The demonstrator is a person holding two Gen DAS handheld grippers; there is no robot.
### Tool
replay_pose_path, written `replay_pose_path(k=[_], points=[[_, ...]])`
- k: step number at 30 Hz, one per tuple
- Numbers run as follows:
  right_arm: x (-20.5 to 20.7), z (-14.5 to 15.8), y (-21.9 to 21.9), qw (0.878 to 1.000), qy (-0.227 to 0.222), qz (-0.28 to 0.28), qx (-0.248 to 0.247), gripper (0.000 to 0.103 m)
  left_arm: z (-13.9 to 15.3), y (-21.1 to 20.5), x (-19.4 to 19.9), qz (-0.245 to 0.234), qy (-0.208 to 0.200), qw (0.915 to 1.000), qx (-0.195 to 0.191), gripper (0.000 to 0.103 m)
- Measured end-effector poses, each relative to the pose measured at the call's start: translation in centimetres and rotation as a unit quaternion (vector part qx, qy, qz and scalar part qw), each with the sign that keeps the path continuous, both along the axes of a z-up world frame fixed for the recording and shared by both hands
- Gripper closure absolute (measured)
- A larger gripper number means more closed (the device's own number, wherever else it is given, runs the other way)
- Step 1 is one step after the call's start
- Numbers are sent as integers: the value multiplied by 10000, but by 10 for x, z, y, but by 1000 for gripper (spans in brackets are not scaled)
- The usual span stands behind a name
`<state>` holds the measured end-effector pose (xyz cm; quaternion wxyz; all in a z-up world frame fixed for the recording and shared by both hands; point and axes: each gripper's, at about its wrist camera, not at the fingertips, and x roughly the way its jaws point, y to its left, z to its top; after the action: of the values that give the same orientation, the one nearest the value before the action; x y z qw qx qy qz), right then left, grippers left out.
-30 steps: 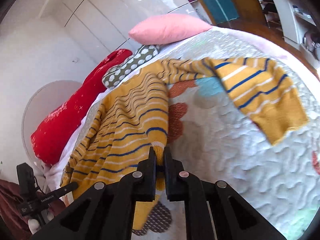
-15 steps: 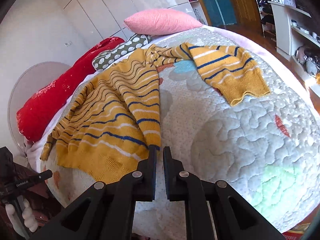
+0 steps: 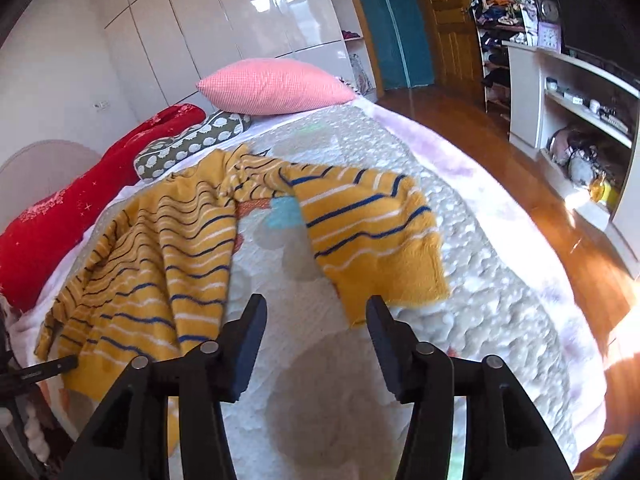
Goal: Fold small clothes
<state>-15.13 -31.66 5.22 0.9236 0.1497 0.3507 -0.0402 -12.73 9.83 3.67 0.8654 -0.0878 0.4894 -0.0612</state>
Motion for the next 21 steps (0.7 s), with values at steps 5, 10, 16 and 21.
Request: replay_pose_path(k=[5,10,16,21], points=[[43,-15,9,9945,275,358,-950,29,21,28,-26,96,-294,9986,-425,87],[76,-39,8,9777,1057,695,-1675,93,44,37,-33,104,-578,9970,-507,77],[77,78,-78,9983,83,-233,-537,94,60,41,-23,0,-833,9932,-809,65],[79,160,-144,9877,-373,-1473,-382,99,57,48,-10,32,-859,9928,-833,63]])
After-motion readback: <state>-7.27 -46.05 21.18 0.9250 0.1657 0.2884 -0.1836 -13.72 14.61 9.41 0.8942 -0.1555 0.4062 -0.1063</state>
